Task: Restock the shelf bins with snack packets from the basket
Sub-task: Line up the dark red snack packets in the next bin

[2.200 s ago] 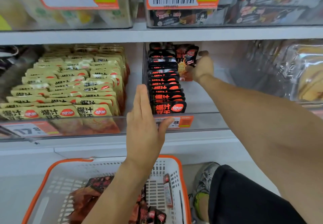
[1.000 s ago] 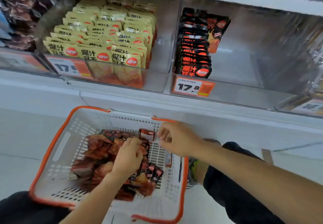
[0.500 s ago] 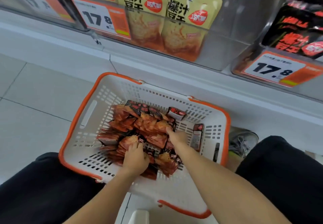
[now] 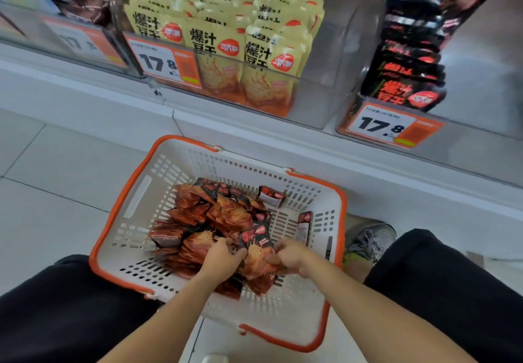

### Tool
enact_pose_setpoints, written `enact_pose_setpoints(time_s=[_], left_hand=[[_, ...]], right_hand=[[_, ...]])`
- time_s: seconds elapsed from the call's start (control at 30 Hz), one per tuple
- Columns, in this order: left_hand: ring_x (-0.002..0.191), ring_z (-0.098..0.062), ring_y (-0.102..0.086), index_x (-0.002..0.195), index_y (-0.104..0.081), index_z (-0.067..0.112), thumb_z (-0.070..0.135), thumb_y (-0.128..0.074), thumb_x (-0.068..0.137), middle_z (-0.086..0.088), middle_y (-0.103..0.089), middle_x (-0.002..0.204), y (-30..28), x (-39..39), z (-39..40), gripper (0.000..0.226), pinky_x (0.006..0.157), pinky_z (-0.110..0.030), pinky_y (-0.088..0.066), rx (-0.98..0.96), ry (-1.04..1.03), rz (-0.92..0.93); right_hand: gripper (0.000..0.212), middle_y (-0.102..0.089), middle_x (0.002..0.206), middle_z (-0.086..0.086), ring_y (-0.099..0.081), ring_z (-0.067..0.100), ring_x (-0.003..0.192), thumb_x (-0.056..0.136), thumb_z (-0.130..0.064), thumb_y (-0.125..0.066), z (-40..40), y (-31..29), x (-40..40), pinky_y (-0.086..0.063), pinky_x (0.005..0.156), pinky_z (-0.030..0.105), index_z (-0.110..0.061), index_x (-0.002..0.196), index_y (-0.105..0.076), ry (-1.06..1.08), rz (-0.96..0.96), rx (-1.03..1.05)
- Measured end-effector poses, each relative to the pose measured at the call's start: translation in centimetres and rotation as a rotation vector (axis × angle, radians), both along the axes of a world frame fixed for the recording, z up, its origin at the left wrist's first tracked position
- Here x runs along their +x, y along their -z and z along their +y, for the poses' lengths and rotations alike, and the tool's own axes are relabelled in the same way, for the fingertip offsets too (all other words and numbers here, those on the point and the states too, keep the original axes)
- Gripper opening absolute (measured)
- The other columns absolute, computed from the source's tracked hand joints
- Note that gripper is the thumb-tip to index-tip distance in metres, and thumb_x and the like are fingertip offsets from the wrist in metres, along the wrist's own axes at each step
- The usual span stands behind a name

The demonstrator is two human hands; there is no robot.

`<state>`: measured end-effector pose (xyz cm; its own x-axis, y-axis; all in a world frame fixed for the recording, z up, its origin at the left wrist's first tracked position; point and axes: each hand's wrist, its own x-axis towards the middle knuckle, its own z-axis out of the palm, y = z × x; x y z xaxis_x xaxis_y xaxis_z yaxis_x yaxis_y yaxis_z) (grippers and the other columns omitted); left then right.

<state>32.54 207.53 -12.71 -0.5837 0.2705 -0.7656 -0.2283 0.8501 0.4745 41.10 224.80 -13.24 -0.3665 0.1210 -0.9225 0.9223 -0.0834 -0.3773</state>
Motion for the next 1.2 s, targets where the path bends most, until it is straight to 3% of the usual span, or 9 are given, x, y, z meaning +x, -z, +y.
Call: enact_pose_setpoints(time_s=[0.1,0.17,0.23,0.37,0.43,0.57,0.73,0.93,1.2], left_hand=[[0.079,-0.027,-0.068,0.094,-0.051,0.014,0.041,-0.076,0.085,-0.005,-0.065,0.079,-2.3,0.4,1.0,0.038,0.073,-0.039,-0.057,0.138,-0.262,-0.154],[0.085,-0.027,-0.073,0.104,-0.055,0.015,0.041,-0.078,0.083,-0.011,-0.072,0.094,-4.6,0.5,2.3,0.04,0.074,-0.039,-0.062,0.223,-0.299,-0.143],[0.082,-0.021,-0.074,0.097,-0.062,0.009,0.034,-0.078,0.085,-0.015,-0.073,0.1,-7.6,0.5,4.1,0.033,0.073,-0.04,-0.063,0.317,-0.243,-0.034],[0.05,0.003,-0.056,0.079,-0.057,0.022,0.02,-0.074,0.09,0.012,-0.063,0.062,-15.5,1.4,8.7,0.02,0.05,-0.018,-0.047,0.498,0.014,0.288],[0.053,0.006,-0.055,0.08,-0.055,0.023,0.02,-0.073,0.09,0.017,-0.059,0.056,-18.9,1.7,10.9,0.021,0.053,-0.012,-0.038,0.599,0.142,0.418],[0.082,0.0,-0.063,0.099,-0.062,0.021,0.023,-0.074,0.088,0.014,-0.069,0.084,-24.0,2.1,14.6,0.017,0.075,-0.021,-0.05,0.775,0.197,0.669],[0.121,-0.018,-0.049,0.13,-0.052,0.006,0.026,-0.075,0.087,-0.007,-0.056,0.127,-27.8,0.0,17.5,0.053,0.103,-0.021,-0.035,0.82,0.239,1.148],[0.151,-0.024,-0.018,0.156,-0.015,0.002,0.037,-0.077,0.085,-0.013,-0.019,0.163,-25.8,-2.0,21.3,0.101,0.12,-0.031,-0.02,0.635,0.344,1.066],[0.142,-0.017,-0.02,0.157,-0.016,0.007,0.041,-0.073,0.085,-0.008,-0.022,0.163,-23.8,-2.0,22.0,0.098,0.111,-0.031,-0.03,0.635,0.272,1.157]], right_hand=[[0.02,-0.069,0.096,0.007,-0.072,0.021,0.082,0.085,-0.012,-0.078,1.8,-3.4,0.6,-0.062,0.07,0.036,-0.018,0.09,-0.06,-0.131,0.092,0.071],[0.018,-0.072,0.095,0.008,-0.074,0.021,0.084,0.083,-0.012,-0.08,3.5,-6.5,1.0,-0.062,0.076,0.038,-0.015,0.092,-0.064,-0.219,0.173,0.104],[0.017,-0.075,0.093,0.009,-0.075,0.021,0.083,0.082,-0.013,-0.081,5.9,-10.0,1.3,-0.062,0.079,0.037,-0.01,0.094,-0.07,-0.274,0.244,0.128],[0.015,-0.074,0.099,0.014,-0.072,0.027,0.09,0.087,-0.023,-0.077,10.3,-17.8,2.1,-0.06,0.08,0.038,-0.011,0.095,-0.071,-0.232,0.424,0.323],[0.007,-0.073,0.088,0.007,-0.07,0.025,0.082,0.088,-0.015,-0.074,11.9,-21.6,3.2,-0.058,0.082,0.044,-0.014,0.087,-0.068,-0.13,0.555,0.429],[0.017,-0.071,0.081,0.006,-0.069,0.022,0.071,0.084,-0.007,-0.077,14.6,-27.9,6.0,-0.058,0.078,0.051,-0.018,0.083,-0.065,0.049,0.832,0.705],[0.023,-0.071,0.088,0.015,-0.072,0.025,0.069,0.089,-0.011,-0.073,19.1,-33.4,7.8,-0.059,0.063,0.034,-0.025,0.086,-0.055,0.408,1.079,1.065],[0.027,-0.067,0.083,0.009,-0.068,0.027,0.075,0.082,-0.021,-0.079,27.0,-31.2,2.6,-0.057,0.072,0.038,-0.024,0.078,-0.053,0.358,0.893,1.234],[0.032,-0.06,0.073,0.0,-0.07,0.037,0.093,0.081,-0.011,-0.081,35.5,-26.9,-7.1,-0.057,0.084,0.053,-0.022,0.069,-0.053,0.39,0.689,1.078]])
